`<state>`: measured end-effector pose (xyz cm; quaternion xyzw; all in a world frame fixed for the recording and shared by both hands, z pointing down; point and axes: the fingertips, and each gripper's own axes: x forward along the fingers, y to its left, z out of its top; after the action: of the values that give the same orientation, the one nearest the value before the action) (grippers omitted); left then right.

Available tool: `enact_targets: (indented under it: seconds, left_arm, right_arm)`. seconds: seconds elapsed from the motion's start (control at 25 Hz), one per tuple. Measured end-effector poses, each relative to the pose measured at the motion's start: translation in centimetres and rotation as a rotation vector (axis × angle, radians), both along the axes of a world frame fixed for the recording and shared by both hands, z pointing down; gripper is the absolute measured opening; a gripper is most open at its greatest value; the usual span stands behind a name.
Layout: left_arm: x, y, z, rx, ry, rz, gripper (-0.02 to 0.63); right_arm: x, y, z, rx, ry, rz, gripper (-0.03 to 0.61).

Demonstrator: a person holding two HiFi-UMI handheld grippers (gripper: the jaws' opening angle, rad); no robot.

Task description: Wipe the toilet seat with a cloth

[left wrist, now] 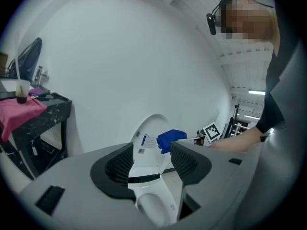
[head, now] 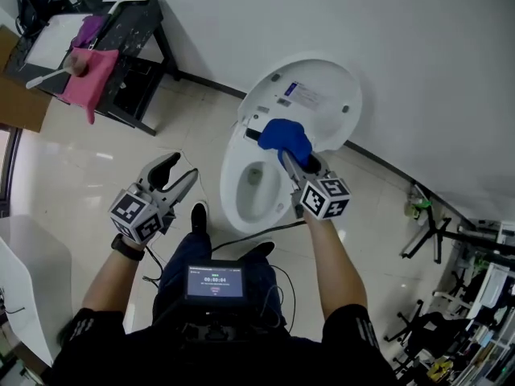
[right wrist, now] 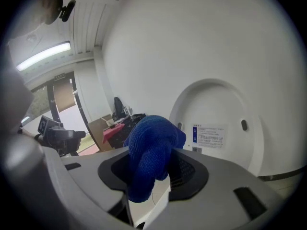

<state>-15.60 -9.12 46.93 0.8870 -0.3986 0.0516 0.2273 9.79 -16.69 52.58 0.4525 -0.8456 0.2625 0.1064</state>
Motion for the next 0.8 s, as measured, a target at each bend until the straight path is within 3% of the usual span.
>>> enact_targets:
  seconds: [0.2, 0.4, 0.52, 0.8]
  left_arm:
    - [-2.6, 0.6, 4.2, -0.082, -0.016, -0.032, 0.234]
    - [-3.8, 0.0, 6.8, -0.095, -0.056, -0.015, 0.233]
    - [-4.3, -0.6, 7.7, -0.132, -0.035, -0.06, 0.234]
    - [-6.5, 0.0, 13.9, -0.196, -0.066, -0.077, 0.234]
  right_arm:
    - [-3.2, -2.6, 9.4, -0.138, 0.015, -0.03, 0.186]
    - [-5.8, -4.1, 18.3, -0.236, 0.089, -0.072, 0.186]
    - [-7.0, -4.3, 24.3, -0.297, 0.165, -0.113, 0.186]
    - [-9.3, -4.7, 36.6, -0.4, 0.335, -0.167, 0.186]
